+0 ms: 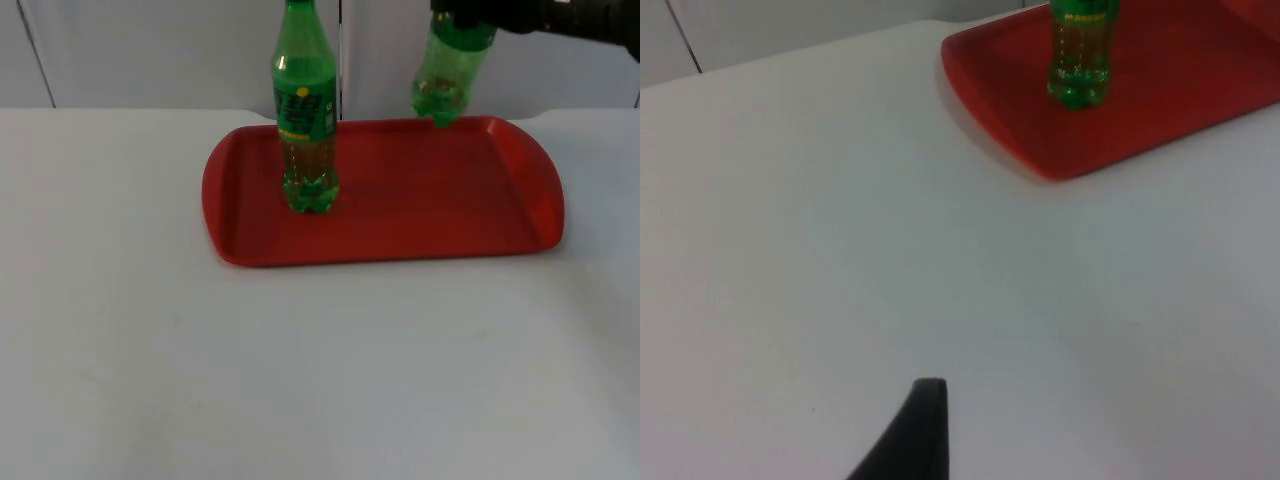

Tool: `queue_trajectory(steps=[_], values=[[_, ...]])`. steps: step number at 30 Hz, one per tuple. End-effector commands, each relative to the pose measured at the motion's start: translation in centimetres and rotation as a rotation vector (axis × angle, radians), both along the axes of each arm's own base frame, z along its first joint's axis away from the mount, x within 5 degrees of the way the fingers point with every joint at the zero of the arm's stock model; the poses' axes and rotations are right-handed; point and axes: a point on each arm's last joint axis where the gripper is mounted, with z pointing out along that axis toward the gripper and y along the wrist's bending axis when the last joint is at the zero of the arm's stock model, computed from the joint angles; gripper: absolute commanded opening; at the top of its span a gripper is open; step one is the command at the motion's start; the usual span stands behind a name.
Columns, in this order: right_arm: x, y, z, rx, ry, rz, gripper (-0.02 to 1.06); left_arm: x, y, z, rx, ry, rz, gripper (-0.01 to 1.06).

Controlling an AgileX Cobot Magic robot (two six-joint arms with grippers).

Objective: Place the bottle upright on the tray.

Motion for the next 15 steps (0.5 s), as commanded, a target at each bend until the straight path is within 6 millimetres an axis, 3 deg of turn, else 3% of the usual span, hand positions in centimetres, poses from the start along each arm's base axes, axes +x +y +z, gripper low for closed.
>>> queue_trajectory(steps=[1,9,15], values=[[0.5,-0.1,-0.1,0.018,-0.026,-0.003,0.0,0.0,0.0,0.0,-0.004,-0.009,-0.001,1.05],[1.2,0.2,-3.4,-0.008,0.036,-0.005,0.0,0.0,0.0,0.0,-0.004,-0.009,-0.001,1.05],[1.2,0.1,-4.3,-0.054,0.054,-0.001,0.0,0.0,0.0,0.0,-0.004,-0.009,-0.001,1.05]])
